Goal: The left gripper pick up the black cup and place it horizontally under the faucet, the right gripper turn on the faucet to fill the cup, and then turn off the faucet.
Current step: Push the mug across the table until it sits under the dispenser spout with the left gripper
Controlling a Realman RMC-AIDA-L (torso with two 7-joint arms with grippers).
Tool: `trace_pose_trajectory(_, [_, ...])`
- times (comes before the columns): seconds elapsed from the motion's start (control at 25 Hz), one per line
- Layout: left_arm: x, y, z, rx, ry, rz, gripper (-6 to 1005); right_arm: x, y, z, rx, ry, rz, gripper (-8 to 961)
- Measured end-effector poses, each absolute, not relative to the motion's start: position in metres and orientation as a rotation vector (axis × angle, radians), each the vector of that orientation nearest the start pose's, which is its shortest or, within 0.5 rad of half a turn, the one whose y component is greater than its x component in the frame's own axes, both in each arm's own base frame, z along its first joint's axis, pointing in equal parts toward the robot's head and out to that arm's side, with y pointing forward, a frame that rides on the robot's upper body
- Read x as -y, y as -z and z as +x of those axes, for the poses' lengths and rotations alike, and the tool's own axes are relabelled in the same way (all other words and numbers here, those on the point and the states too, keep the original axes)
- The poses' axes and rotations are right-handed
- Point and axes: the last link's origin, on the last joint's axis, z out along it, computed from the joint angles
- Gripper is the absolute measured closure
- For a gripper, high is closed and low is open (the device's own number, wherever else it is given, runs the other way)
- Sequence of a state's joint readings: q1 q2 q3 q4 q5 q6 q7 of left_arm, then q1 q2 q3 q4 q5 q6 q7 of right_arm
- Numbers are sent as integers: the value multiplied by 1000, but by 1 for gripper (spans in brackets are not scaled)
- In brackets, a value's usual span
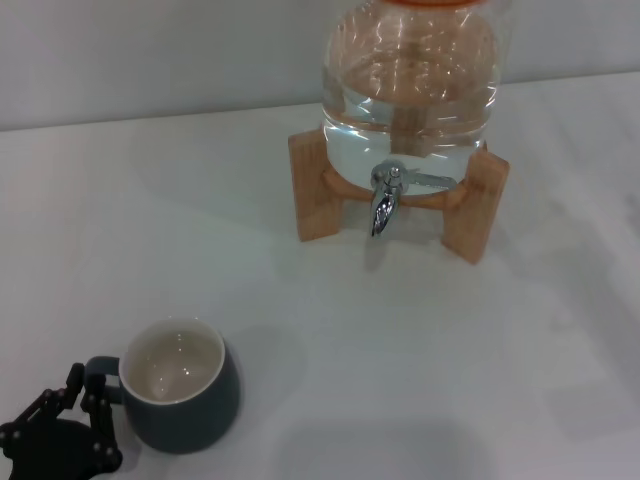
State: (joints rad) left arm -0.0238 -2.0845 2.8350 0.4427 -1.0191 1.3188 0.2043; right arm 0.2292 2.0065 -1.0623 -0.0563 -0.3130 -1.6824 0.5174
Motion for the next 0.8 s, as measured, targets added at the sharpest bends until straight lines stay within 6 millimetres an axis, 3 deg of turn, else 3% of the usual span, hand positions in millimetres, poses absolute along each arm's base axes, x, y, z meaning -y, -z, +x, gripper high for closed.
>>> trace_pose_trajectory(0.32, [-200,85,-323,469,631,-1833,892,-244,-81,366,-414,-1032,-1364,85])
trace_pose_trajectory(0.8, [-269,82,-309,383,637,-1963,892,-246,-79,364,-417,-1036,-1371,85])
